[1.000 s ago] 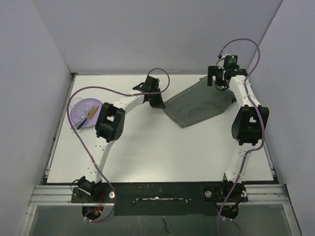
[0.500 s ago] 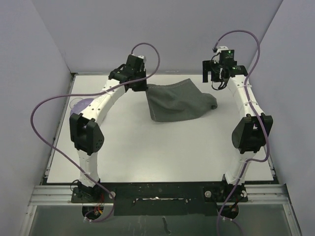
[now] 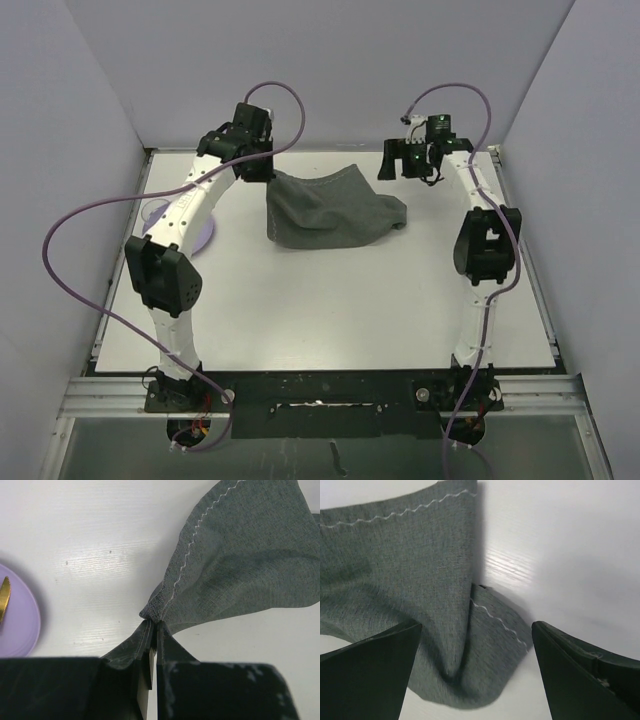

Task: Set the dinner table for one person
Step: Move the napkin to the center of the board, then flatten out the napkin at the center of the board.

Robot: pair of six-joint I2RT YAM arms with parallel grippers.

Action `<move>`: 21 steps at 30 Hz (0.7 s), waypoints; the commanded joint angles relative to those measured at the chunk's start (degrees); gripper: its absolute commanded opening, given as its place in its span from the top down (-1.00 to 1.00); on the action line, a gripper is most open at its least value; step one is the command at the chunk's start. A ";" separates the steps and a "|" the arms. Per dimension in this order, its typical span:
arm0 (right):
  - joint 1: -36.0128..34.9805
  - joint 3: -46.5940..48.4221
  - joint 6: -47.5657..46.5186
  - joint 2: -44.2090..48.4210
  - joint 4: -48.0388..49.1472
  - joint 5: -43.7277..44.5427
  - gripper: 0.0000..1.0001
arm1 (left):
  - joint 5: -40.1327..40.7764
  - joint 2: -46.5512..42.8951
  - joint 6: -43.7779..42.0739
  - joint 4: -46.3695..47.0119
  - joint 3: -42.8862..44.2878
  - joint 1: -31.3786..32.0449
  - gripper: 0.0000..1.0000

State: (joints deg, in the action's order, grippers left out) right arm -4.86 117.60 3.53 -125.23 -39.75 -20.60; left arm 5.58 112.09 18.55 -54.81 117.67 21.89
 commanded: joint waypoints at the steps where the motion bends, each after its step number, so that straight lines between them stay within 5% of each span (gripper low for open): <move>1: 0.07 6.59 1.00 -7.25 3.51 -16.99 -0.96 | 1.54 0.10 -1.77 0.02 1.25 -0.67 1.00; 12: 0.29 9.68 7.84 -17.76 14.79 -26.94 -0.75 | 1.53 4.41 -2.19 0.18 1.77 -1.45 1.00; 14: 0.25 10.45 9.27 -19.32 15.77 -27.68 -0.52 | 1.61 4.92 -2.30 0.28 1.54 -1.48 1.00; 18: -0.63 10.63 9.87 -20.06 15.24 -26.02 0.92 | 1.87 5.94 -2.29 -0.08 1.67 -1.56 1.00; 19: -0.86 10.74 9.61 -19.93 14.64 -25.31 1.00 | 1.88 6.00 -2.31 -0.22 1.81 -1.54 1.00; 21: -0.79 11.45 9.45 -20.06 13.06 -24.82 0.81 | 2.02 5.84 -2.29 -0.39 1.78 -1.54 1.00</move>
State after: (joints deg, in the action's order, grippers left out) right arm -5.21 125.51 12.36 -144.24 -27.44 -45.04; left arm 6.66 116.81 17.23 -55.37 117.69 20.82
